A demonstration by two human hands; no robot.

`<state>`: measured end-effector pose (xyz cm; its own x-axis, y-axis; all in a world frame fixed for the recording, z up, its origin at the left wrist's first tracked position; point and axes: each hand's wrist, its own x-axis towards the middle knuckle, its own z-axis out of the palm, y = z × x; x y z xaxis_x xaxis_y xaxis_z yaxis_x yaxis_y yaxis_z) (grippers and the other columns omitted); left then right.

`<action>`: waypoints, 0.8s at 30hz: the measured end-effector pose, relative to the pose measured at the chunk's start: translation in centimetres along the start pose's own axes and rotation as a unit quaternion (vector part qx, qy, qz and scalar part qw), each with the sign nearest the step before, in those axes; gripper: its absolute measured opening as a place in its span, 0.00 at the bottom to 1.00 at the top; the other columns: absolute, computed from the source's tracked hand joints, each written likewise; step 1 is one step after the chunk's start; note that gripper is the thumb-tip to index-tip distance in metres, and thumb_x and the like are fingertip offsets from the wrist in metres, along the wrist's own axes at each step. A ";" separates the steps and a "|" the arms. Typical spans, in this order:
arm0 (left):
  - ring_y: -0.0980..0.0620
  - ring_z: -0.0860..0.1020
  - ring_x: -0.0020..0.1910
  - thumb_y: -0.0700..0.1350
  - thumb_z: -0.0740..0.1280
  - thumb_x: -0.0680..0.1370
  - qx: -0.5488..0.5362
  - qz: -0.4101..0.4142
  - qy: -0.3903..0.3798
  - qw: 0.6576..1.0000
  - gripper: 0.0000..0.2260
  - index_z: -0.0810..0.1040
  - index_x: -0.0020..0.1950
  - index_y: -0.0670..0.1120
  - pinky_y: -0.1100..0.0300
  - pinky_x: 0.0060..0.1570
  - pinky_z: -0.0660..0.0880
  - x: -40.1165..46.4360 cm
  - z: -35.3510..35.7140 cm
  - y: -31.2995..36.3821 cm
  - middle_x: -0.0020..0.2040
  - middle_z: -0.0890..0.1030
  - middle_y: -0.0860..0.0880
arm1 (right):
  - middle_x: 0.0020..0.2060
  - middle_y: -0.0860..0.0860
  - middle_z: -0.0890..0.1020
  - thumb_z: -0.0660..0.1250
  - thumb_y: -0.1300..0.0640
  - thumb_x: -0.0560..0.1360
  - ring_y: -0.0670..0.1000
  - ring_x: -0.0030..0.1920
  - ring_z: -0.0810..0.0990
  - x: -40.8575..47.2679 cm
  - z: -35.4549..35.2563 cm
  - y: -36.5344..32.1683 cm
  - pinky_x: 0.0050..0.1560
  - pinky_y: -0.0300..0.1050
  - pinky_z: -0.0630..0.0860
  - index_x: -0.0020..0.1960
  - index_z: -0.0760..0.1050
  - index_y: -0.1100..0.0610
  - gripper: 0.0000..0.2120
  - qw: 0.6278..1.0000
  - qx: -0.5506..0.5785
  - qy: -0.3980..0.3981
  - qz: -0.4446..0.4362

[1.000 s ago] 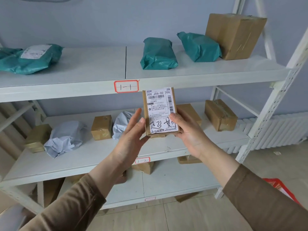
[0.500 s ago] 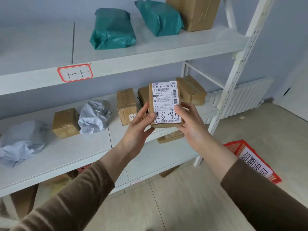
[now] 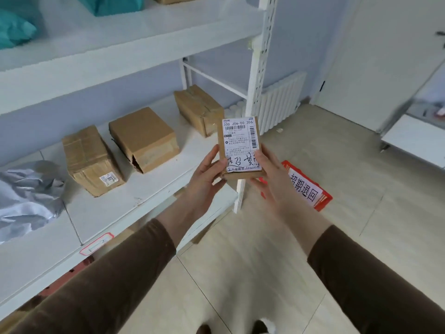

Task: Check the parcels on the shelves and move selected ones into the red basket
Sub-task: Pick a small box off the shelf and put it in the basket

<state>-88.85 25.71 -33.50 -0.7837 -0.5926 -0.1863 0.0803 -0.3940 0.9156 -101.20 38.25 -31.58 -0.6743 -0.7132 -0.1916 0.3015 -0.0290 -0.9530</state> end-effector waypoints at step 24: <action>0.52 0.84 0.52 0.47 0.71 0.82 -0.010 -0.090 0.005 0.996 0.21 0.74 0.76 0.53 0.44 0.72 0.75 24.5 31.3 -17.1 0.59 0.87 0.49 | 0.61 0.54 0.85 0.67 0.57 0.82 0.54 0.61 0.84 17.0 -38.4 -4.1 0.52 0.45 0.81 0.69 0.75 0.52 0.16 0.992 0.032 0.091 0.076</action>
<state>-128.71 39.92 -42.57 -0.7802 -0.5184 -0.3502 -0.0482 -0.5083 0.8598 -139.81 53.16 -39.95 -0.7265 -0.5751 -0.3761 0.4472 0.0199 -0.8942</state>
